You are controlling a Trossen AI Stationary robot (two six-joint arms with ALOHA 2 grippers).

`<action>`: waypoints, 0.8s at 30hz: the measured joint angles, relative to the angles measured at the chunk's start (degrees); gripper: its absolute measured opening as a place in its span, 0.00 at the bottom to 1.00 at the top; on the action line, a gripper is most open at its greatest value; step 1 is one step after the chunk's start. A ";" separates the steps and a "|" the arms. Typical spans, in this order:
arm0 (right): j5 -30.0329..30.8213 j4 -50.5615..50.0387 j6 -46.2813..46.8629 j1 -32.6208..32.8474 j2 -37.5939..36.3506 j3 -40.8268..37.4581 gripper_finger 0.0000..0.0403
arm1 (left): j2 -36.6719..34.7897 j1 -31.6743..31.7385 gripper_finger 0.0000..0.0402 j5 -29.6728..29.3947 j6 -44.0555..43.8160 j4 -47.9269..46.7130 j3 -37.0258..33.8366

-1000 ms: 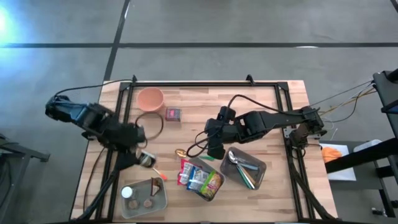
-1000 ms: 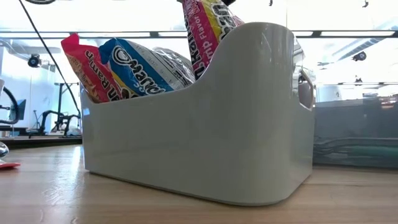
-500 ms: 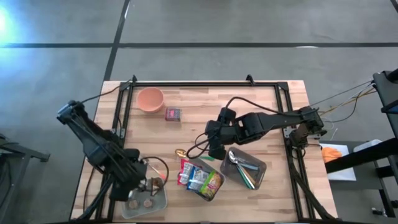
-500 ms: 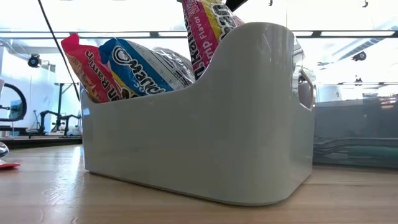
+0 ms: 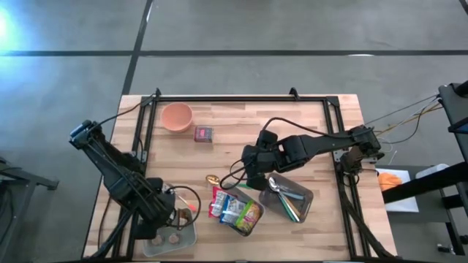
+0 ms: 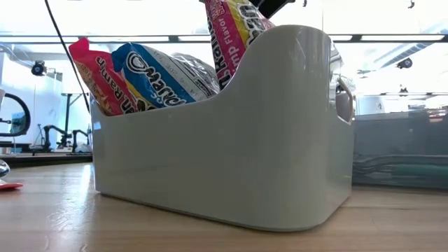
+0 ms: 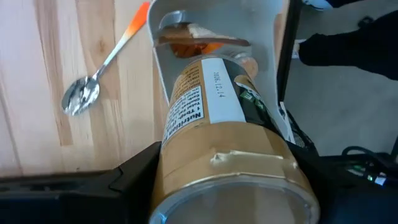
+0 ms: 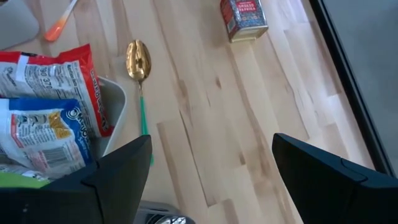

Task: Pick & Place Food Item
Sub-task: Put the gold seasoning bottle into the left gray bin

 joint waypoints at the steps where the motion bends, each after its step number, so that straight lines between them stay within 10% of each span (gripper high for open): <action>1: 0.02 0.07 0.00 0.00 0.00 0.15 0.82 | -0.02 0.00 0.67 0.00 -1.05 0.05 -0.47; 24: 0.11 0.25 -1.73 0.00 0.00 0.21 0.82 | 0.04 -1.64 0.67 1.46 -14.30 17.67 -17.67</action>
